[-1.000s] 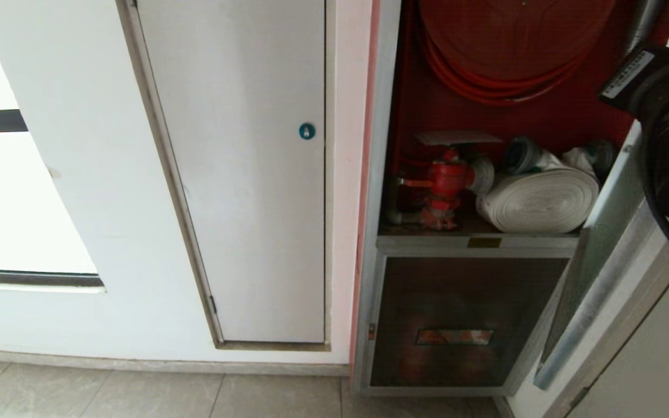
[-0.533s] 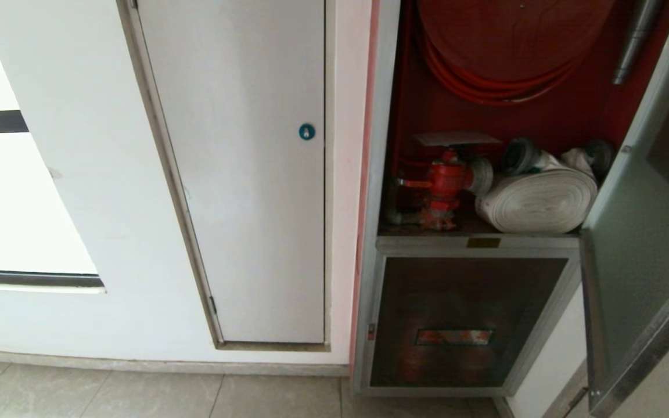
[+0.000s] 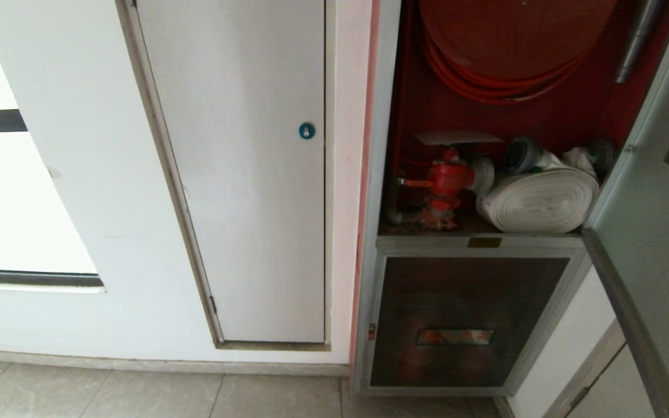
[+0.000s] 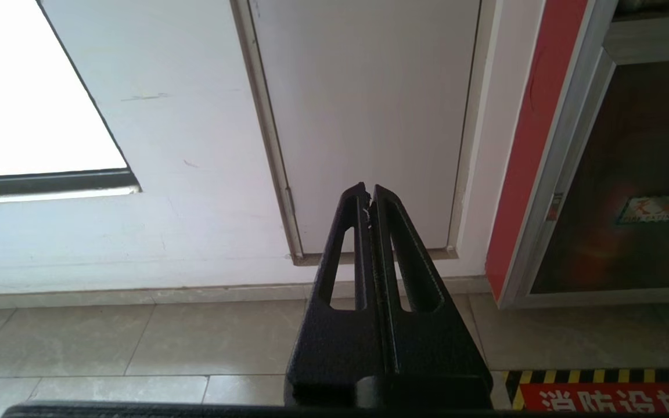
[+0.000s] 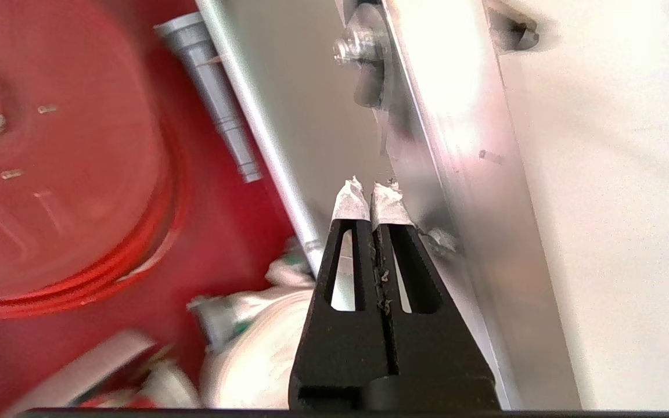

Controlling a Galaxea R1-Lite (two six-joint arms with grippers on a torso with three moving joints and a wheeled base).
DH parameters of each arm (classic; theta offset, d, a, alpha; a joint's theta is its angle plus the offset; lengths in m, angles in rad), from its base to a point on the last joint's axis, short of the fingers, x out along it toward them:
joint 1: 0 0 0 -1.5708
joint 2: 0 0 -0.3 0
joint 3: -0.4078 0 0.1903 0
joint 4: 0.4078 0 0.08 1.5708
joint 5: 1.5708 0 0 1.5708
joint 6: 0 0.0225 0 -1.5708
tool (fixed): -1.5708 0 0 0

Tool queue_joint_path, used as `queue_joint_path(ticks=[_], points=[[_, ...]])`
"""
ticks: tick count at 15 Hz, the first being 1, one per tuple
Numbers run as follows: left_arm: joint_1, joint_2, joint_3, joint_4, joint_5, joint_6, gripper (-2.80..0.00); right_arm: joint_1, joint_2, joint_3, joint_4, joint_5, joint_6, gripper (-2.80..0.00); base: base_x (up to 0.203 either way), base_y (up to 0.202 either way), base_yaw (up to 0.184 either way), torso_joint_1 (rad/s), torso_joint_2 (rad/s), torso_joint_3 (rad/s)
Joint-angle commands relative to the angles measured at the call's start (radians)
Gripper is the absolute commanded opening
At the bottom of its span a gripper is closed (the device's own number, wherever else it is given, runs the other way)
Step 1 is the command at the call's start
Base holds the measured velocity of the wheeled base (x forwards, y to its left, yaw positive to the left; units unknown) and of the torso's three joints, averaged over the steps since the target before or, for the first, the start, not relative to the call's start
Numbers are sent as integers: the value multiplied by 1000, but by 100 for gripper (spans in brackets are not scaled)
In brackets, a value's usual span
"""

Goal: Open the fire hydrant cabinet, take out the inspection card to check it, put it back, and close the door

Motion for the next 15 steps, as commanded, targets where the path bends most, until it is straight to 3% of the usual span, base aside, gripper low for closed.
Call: queue_joint_path(ticks=[1, 6, 11, 15], points=[[1, 0, 8, -1, -1, 1, -280, -79, -82, 36, 6, -8, -2, -280, 0, 0, 0, 0, 0, 0], [0, 0, 8, -1, -1, 1, -280, -246, -124, 65, 69, -7, 4, -280, 0, 0, 0, 0, 0, 0], [1, 0, 8, -1, -1, 1, -280, -351, -100, 106, 78, -5, 18, -280, 0, 0, 0, 0, 0, 0], [0, 0, 8, -1, -1, 1, -280, -436, -74, 103, 190, 1, 94, -280, 0, 0, 0, 0, 0, 0]])
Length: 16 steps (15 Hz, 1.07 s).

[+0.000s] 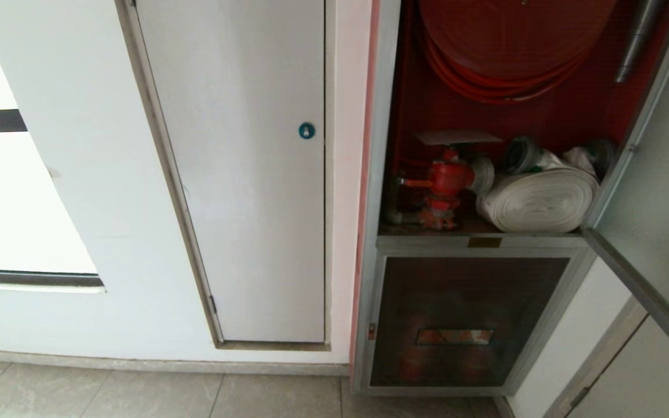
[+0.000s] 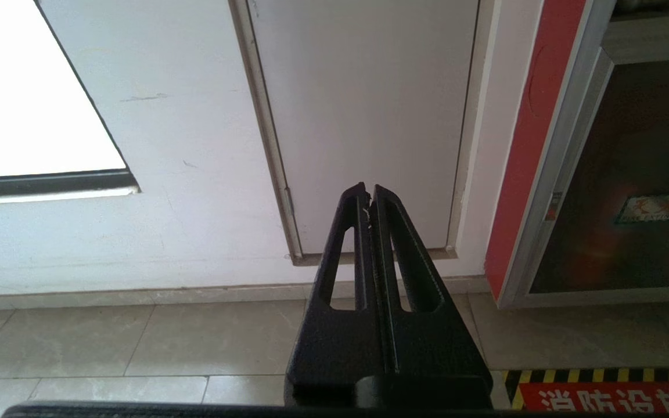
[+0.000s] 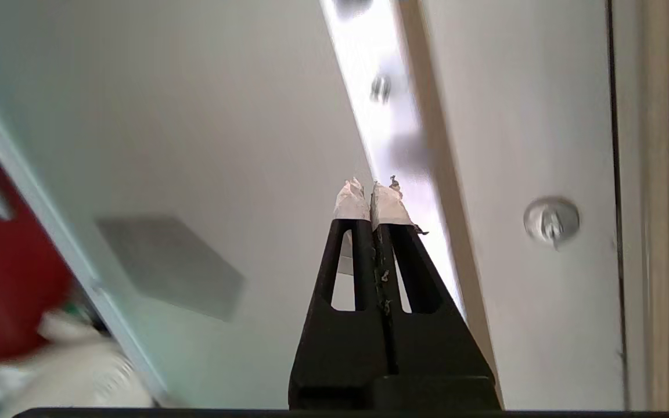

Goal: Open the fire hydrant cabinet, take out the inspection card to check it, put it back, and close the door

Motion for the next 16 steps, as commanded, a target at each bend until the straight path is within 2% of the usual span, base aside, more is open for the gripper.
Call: queue_joint_path(ticks=[1, 11, 16], points=[[0, 0, 8, 0, 0, 1, -280, -26, 17, -5, 49, -3, 36, -280, 0, 0, 0, 0, 0, 0], [0, 0, 8, 0, 0, 1, -280, -186, 72, 2, 81, 89, 122, -280, 0, 0, 0, 0, 0, 0], [0, 0, 8, 0, 0, 1, -280, -179, 68, 12, 80, 139, 137, -280, 0, 0, 0, 0, 0, 0]])
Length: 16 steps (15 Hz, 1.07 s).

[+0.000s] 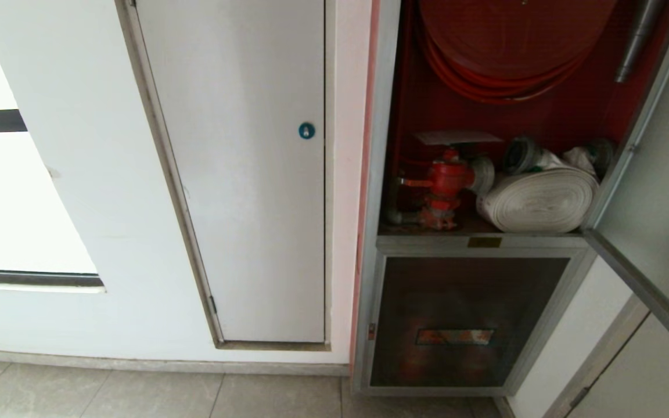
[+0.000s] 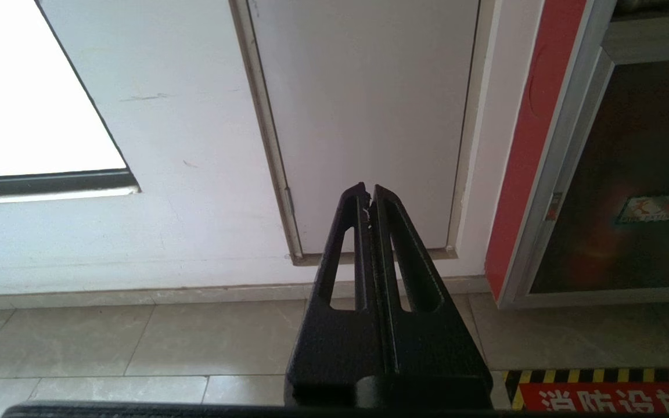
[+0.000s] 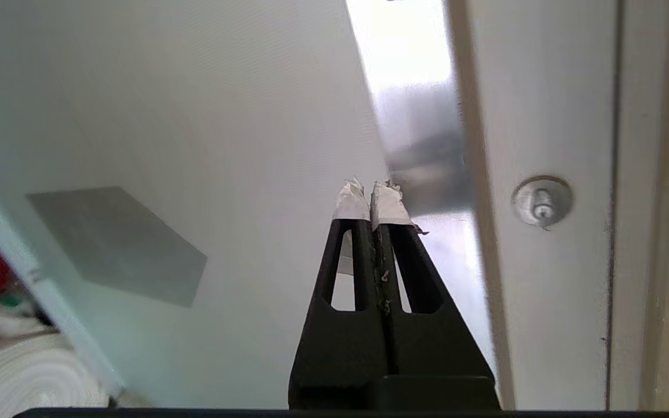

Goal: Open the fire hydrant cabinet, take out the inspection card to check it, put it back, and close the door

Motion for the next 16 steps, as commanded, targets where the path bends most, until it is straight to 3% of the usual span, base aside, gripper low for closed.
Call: queue_joint_path(ticks=[1, 4, 7, 10, 16], points=[[0, 0, 8, -1, 0, 1, -280, 17, -14, 17, -7, 33, 0, -280, 0, 0, 0, 0, 0, 0], [0, 0, 8, -1, 0, 1, -280, 58, -71, 76, -4, 146, -2, -280, 0, 0, 0, 0, 0, 0], [0, 0, 8, -1, 0, 1, -280, 211, -124, 108, 5, 189, -4, -280, 0, 0, 0, 0, 0, 0], [1, 0, 8, -1, 0, 1, -280, 320, -249, 111, 159, 222, -6, -280, 0, 0, 0, 0, 0, 0], [0, 0, 8, -1, 0, 1, -280, 388, -570, 132, 471, 264, -5, -280, 0, 0, 0, 0, 0, 0]])
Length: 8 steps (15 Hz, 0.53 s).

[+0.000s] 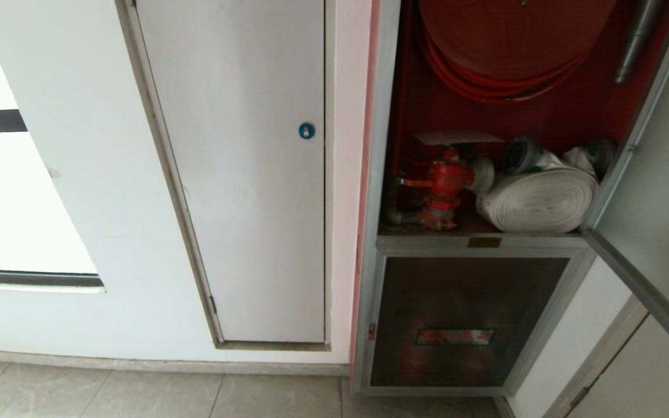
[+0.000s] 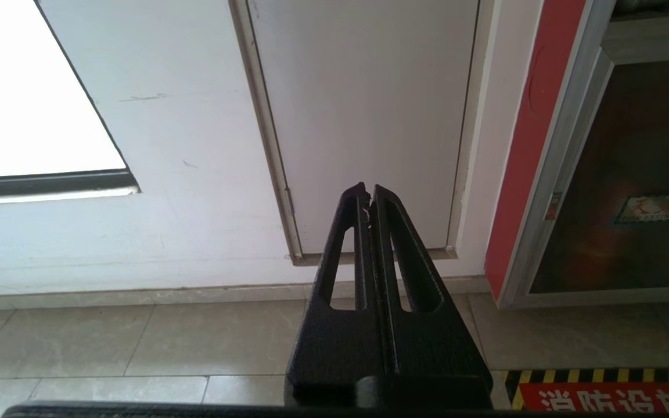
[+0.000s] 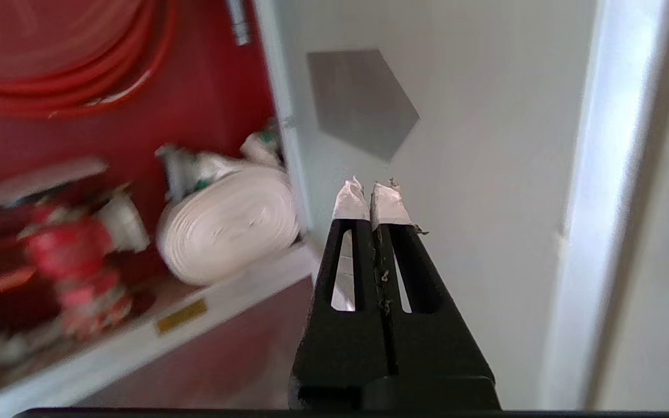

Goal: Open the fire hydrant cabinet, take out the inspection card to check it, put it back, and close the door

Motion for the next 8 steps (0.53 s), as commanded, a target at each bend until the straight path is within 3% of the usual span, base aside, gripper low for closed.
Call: queue_joint_path(ticks=[1, 3, 5, 8], points=[[1, 0, 8, 0, -1, 0, -280, 15, -202, 8, 132, 41, 0, -280, 0, 0, 0, 0, 0, 0], [1, 0, 8, 0, -1, 0, -280, 18, -329, 8, 301, 137, 0, -280, 0, 0, 0, 0, 0, 0], [0, 0, 8, 0, -1, 0, -280, 34, -419, 3, 489, 291, 13, -280, 0, 0, 0, 0, 0, 0], [0, 0, 8, 0, -1, 0, -280, 107, -492, 10, 620, 335, 31, -280, 0, 0, 0, 0, 0, 0]])
